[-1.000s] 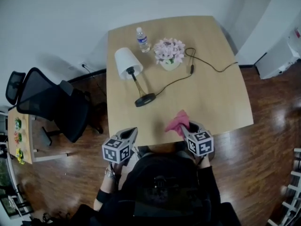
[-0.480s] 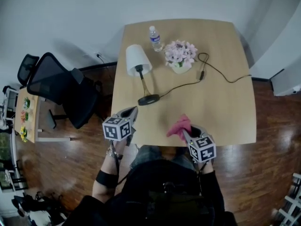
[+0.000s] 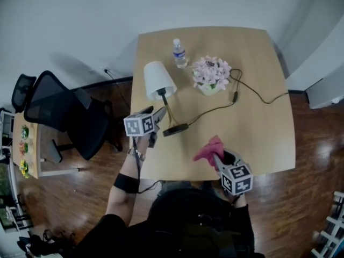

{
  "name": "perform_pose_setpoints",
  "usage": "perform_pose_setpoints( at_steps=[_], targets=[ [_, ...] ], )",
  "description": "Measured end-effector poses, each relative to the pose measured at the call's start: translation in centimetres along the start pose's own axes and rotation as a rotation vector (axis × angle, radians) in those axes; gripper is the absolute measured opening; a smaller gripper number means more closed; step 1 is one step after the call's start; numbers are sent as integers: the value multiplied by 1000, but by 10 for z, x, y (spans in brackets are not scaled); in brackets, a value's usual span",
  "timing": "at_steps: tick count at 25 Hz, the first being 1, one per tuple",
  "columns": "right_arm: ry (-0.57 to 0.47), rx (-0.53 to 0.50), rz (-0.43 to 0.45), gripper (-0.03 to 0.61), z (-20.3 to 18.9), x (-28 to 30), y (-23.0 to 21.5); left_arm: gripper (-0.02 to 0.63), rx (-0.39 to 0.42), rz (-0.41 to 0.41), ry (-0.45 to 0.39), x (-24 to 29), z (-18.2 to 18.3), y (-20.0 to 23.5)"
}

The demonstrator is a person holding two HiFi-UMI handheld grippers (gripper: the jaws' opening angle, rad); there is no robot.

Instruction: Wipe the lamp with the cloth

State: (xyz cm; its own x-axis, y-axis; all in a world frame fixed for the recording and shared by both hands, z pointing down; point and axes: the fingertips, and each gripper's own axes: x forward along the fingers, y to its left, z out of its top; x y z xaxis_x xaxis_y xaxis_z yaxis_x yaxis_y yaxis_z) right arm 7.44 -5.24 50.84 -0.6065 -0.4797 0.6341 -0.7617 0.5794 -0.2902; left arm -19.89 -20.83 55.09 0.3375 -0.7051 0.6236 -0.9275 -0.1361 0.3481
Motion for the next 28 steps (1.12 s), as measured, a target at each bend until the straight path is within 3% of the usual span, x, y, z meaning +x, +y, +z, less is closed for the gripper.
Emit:
perform_pose_setpoints(
  at_steps=[4,11,16,24,28],
  targets=[
    [18,23,-26,94,8,11,1,361,-69,0,33,47,0,27],
    [60,53,-41,94,9,28,2,364,-142,-22,86,102,-13,45],
    [77,65,-38,94,9,37,3,360,-143,-25,95,120,-15,45],
    [81,62,-37,95,14,41,2,225,-113,37,87,122,-3,52],
    [85,58,-30,95,15,42,3,213,-101,57,94,121,0,53]
  ],
)
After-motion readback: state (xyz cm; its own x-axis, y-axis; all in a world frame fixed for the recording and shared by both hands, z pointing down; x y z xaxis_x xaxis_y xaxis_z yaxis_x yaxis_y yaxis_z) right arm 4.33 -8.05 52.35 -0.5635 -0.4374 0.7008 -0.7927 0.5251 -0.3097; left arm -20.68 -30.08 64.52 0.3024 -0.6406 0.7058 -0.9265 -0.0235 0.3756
